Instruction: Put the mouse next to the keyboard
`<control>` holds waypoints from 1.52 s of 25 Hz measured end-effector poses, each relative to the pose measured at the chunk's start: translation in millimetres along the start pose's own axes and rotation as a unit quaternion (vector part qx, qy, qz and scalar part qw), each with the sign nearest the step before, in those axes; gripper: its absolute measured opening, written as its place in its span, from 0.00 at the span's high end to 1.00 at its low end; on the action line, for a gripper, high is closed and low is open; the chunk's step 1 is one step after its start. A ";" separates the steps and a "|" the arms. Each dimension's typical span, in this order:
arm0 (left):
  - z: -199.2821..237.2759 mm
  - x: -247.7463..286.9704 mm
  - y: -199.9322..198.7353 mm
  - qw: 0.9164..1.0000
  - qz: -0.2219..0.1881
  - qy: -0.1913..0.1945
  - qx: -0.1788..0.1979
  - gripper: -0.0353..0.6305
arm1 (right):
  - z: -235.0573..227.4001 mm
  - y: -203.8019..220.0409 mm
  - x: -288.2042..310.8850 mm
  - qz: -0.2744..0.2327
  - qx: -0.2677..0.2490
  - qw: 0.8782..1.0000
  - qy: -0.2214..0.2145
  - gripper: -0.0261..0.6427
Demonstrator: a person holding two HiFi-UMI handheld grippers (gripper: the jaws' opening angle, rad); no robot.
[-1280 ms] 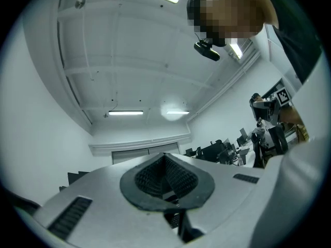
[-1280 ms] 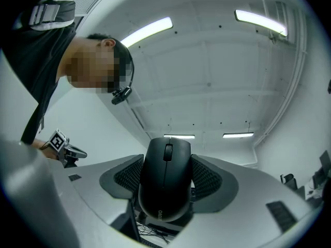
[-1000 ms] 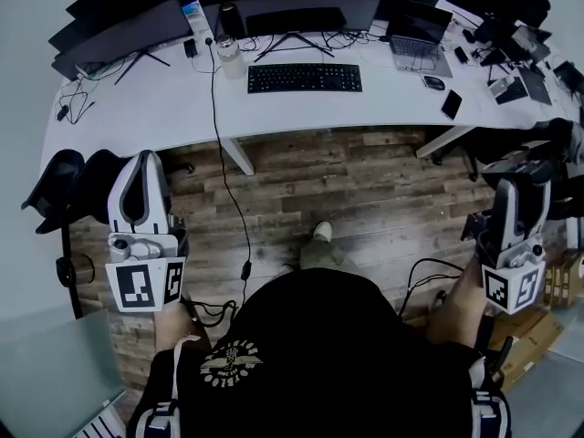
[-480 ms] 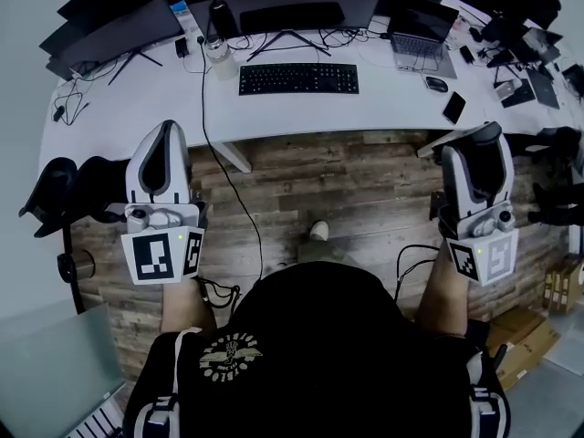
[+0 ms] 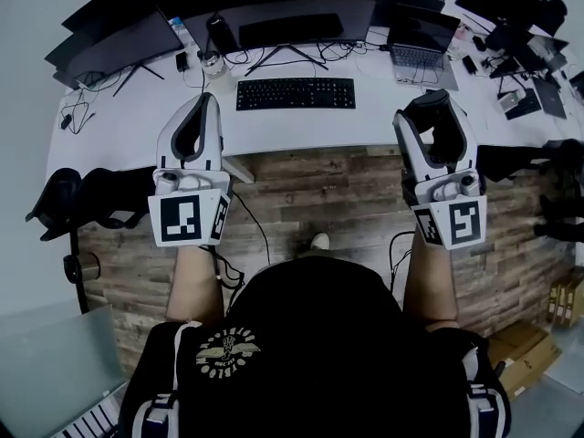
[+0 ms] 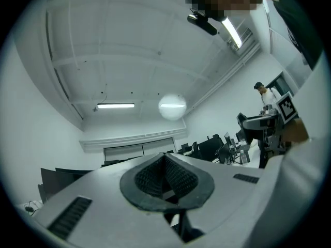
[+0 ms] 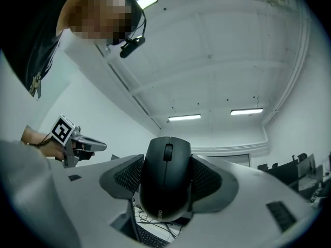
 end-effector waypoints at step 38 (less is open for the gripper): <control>29.2 105.2 123.4 0.995 0.092 -0.046 -0.006 0.94 | 28.5 144.2 122.6 0.107 0.049 0.993 -0.014 0.53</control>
Point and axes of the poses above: the fingertips, and each gripper's own axes: x forward along the fingers, z to its left, y out of its underside, the point moved 7 cm from there along -x, backward along the fingers, and after that the axes turned 10 degrees about -x, right-handed, at the moved point
